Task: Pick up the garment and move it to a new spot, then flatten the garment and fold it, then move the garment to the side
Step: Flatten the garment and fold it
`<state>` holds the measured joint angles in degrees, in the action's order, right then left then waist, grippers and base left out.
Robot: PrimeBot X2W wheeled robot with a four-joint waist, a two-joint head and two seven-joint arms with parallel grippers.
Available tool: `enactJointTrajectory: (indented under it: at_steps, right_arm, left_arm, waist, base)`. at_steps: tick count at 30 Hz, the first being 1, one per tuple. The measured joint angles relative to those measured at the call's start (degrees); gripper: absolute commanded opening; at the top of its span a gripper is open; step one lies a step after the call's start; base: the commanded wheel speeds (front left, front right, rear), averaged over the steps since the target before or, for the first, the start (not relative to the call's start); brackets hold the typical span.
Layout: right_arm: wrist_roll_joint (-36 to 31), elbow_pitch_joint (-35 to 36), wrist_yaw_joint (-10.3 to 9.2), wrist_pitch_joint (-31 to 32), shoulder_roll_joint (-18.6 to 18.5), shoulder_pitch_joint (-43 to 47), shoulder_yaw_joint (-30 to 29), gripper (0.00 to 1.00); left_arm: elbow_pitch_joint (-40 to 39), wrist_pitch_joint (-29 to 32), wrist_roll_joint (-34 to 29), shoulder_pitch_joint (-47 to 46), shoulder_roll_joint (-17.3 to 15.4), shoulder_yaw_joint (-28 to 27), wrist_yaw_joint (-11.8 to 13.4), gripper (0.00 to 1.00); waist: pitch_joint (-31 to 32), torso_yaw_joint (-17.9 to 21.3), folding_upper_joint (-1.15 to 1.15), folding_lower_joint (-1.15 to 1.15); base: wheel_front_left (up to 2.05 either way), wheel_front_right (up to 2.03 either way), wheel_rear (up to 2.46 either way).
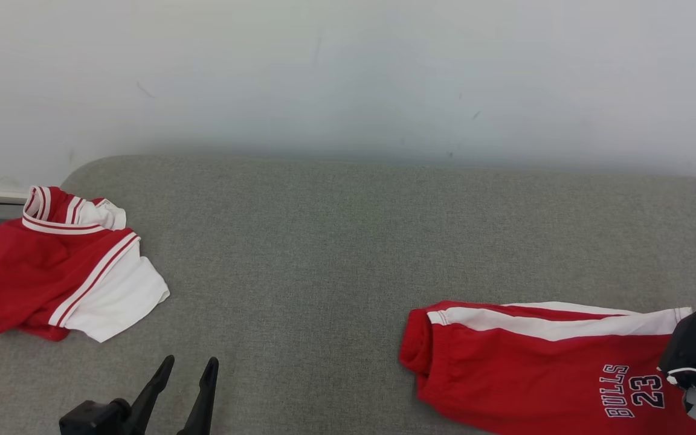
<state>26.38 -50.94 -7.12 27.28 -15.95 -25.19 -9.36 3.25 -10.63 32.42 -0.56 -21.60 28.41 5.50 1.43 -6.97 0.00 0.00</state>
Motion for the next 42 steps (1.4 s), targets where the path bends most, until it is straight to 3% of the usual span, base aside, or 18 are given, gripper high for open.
enactJointTrajectory:
  at_steps: [4,7,19,26,36,42]
  right_arm:
    - [-0.75,0.81,0.0,-0.65,-1.14,-0.01,0.32,0.0]
    - [-0.89,1.85,0.21,-0.57,0.45,-0.01,1.49,0.0]
    - [-1.42,7.79,7.42,1.08,10.57,0.0,10.24,0.0]
    - [-1.38,11.66,10.2,2.68,12.37,0.27,13.24,0.0]
    - [1.7,17.86,11.67,4.59,12.84,2.57,18.58,0.0]
    - [5.05,21.54,11.09,5.31,12.69,3.66,23.42,0.0]
  left_arm:
    - [0.4,0.0,0.08,0.0,0.1,0.27,-0.15,1.0]
    - [0.67,-0.01,0.09,-0.01,0.23,0.36,-0.46,1.0]
    - [1.3,-0.09,0.16,0.0,0.73,0.82,-0.55,1.0]
    - [1.33,-0.25,0.23,0.03,0.73,0.92,-0.55,1.0]
    - [1.33,-0.34,0.32,0.09,0.73,0.99,-0.55,1.0]
    - [1.31,-0.48,0.32,0.12,0.74,1.07,-0.55,1.0]
  waist:
    - [0.16,0.18,0.0,0.0]
    - [0.34,0.33,0.0,0.0]
    - [1.17,0.87,0.0,0.0]
    - [1.53,0.59,0.0,0.0]
    - [1.75,0.11,0.0,0.0]
    - [1.8,-0.11,0.0,0.0]
  base:
    - [0.0,0.0,0.0]
    - [0.0,0.0,0.0]
    - [0.0,0.0,0.0]
    - [0.0,0.0,0.0]
    - [0.0,0.0,0.0]
    - [0.0,0.0,0.0]
